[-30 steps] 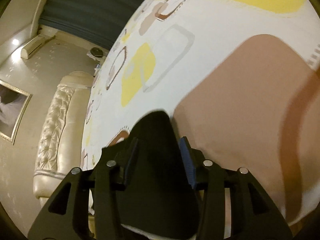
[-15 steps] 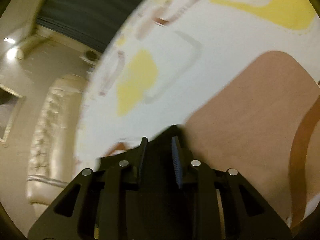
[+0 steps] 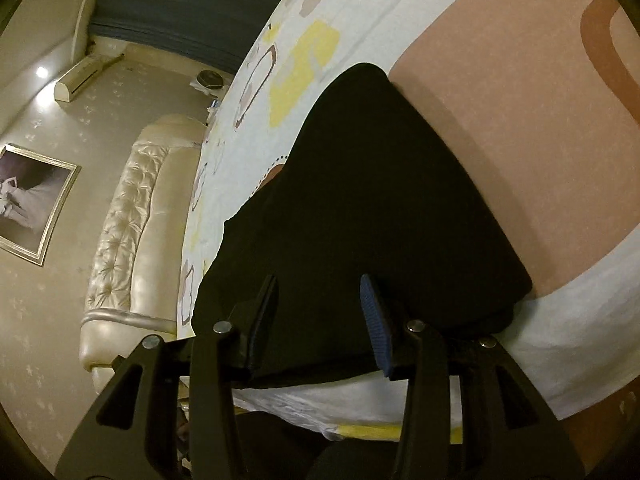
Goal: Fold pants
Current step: 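Grasp the pants waistband with the left gripper while the right gripper holds the leg end, then lift the waistband end with the left gripper and fold it toward the right gripper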
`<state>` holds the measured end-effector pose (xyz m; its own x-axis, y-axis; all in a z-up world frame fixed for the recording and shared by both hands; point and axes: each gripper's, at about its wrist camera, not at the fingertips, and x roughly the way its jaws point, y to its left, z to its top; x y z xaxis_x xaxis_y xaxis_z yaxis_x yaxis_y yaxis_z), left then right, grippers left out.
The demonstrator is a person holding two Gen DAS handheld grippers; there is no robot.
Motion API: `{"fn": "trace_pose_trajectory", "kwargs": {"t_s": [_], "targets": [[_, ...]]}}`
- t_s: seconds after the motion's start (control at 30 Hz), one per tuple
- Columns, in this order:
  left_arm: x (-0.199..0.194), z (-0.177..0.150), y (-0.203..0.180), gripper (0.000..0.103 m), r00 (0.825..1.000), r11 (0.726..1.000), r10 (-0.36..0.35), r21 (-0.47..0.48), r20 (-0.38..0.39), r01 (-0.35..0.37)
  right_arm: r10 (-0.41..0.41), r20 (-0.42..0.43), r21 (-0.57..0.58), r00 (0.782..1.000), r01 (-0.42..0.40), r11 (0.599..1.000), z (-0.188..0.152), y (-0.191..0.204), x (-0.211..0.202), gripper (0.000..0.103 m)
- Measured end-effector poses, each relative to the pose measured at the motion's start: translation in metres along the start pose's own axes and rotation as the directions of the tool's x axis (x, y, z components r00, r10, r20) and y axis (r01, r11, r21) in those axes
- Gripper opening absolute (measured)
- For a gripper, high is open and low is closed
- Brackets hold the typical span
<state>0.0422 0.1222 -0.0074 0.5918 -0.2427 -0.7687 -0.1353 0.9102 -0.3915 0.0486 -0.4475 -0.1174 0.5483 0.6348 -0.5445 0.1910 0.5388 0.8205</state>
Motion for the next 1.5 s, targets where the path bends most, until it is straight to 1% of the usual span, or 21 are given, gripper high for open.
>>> {"fn": "trace_pose_trajectory", "kwargs": {"t_s": [0.13, 0.17, 0.23, 0.27, 0.33, 0.37, 0.47, 0.53, 0.63, 0.67, 0.7, 0.73, 0.77, 0.8, 0.83, 0.87, 0.93, 1.07, 1.17, 1.27, 1.5], "targets": [[-0.011, 0.014, 0.039, 0.086, 0.996, 0.986, -0.083, -0.142, 0.026, 0.086, 0.004, 0.009, -0.013, 1.000, -0.004, 1.000, -0.006, 0.005, 0.000, 0.043], [-0.010, 0.018, 0.053, 0.086, 0.991, 0.973, -0.128, -0.189, 0.027, 0.131, 0.003, 0.010, -0.017, 1.000, -0.003, 1.000, -0.006, 0.007, -0.002, 0.044], [-0.004, 0.021, 0.070, 0.086, 0.981, 0.950, -0.195, -0.246, 0.009, 0.191, 0.007, 0.009, -0.019, 1.000, -0.007, 1.000, -0.004, 0.005, -0.009, 0.045], [0.004, 0.021, 0.079, 0.086, 0.970, 0.933, -0.244, -0.275, -0.013, 0.231, 0.011, 0.010, -0.017, 1.000, -0.010, 1.000, -0.002, 0.005, -0.010, 0.046], [0.018, 0.020, 0.086, 0.086, 0.956, 0.919, -0.289, -0.294, -0.050, 0.263, 0.018, 0.011, -0.019, 1.000, -0.018, 1.000, -0.003, 0.004, -0.010, 0.049], [0.025, 0.019, 0.087, 0.086, 0.953, 0.919, -0.297, -0.292, -0.069, 0.265, 0.019, 0.012, -0.022, 1.000, -0.019, 1.000, -0.003, 0.005, -0.011, 0.050], [0.048, 0.018, 0.084, 0.086, 0.954, 0.935, -0.276, -0.261, -0.118, 0.239, 0.022, 0.016, -0.029, 1.000, -0.022, 0.999, -0.003, 0.009, -0.010, 0.055], [0.057, 0.020, 0.080, 0.085, 0.950, 0.934, -0.292, -0.244, -0.108, 0.259, 0.024, 0.018, -0.036, 1.000, -0.023, 0.999, -0.003, 0.012, -0.009, 0.059], [0.066, 0.025, 0.075, 0.082, 0.937, 0.923, -0.330, -0.243, -0.110, 0.297, 0.023, 0.022, -0.045, 0.999, -0.022, 0.999, -0.003, 0.016, -0.009, 0.063], [0.070, 0.026, 0.072, 0.076, 0.931, 0.920, -0.344, -0.243, -0.118, 0.309, 0.024, 0.025, -0.050, 0.999, -0.023, 0.999, -0.004, 0.016, -0.009, 0.066], [0.075, 0.026, 0.067, 0.067, 0.928, 0.919, -0.350, -0.240, -0.131, 0.313, 0.022, 0.028, -0.058, 0.999, -0.021, 0.998, -0.004, 0.018, -0.008, 0.068], [0.079, 0.026, 0.063, 0.063, 0.926, 0.921, -0.349, -0.235, -0.142, 0.311, 0.022, 0.029, -0.064, 0.999, -0.020, 0.998, -0.004, 0.019, -0.008, 0.069], [0.083, 0.026, 0.059, 0.053, 0.928, 0.925, -0.342, -0.228, -0.149, 0.304, 0.019, 0.030, -0.073, 0.999, -0.017, 0.997, -0.004, 0.020, -0.007, 0.071], [0.085, 0.025, 0.057, 0.035, 0.928, 0.927, -0.339, -0.226, -0.155, 0.301, 0.017, 0.030, -0.081, 0.999, -0.014, 0.997, -0.005, 0.021, -0.007, 0.072], [0.090, 0.024, 0.056, 0.026, 0.923, 0.923, -0.346, -0.240, -0.171, 0.301, 0.016, 0.030, -0.085, 0.999, -0.014, 0.996, -0.005, 0.021, -0.008, 0.072], [0.092, 0.023, 0.058, 0.019, 0.918, 0.917, -0.355, -0.256, -0.178, 0.305, 0.019, 0.032, -0.087, 0.999, -0.016, 0.996, -0.005, 0.021, -0.008, 0.073], [0.091, 0.023, 0.058, 0.017, 0.918, 0.911, -0.358, -0.281, -0.170, 0.303, 0.026, 0.033, -0.088, 0.999, -0.023, 0.996, -0.005, 0.021, -0.009, 0.074], [0.077, 0.028, 0.049, 0.014, 0.931, 0.925, -0.331, -0.250, -0.155, 0.287, 0.046, 0.034, -0.088, 0.998, -0.042, 0.995, -0.005, 0.021, -0.009, 0.079], [0.062, 0.035, 0.038, 0.014, 0.931, 0.920, -0.342, -0.248, -0.129, 0.303, 0.060, 0.034, -0.092, 0.998, -0.056, 0.994, -0.005, 0.022, -0.010, 0.083], [0.045, 0.044, 0.022, 0.014, 0.930, 0.917, -0.353, -0.235, -0.103, 0.322, 0.062, 0.034, -0.097, 0.998, -0.058, 0.994, -0.006, 0.024, -0.010, 0.086], [0.004, 0.057, -0.040, 0.014, 0.929, 0.929, -0.360, -0.129, -0.084, 0.348, 0.065, 0.037, -0.090, 0.997, -0.061, 0.994, -0.006, 0.023, -0.011, 0.088]]}}
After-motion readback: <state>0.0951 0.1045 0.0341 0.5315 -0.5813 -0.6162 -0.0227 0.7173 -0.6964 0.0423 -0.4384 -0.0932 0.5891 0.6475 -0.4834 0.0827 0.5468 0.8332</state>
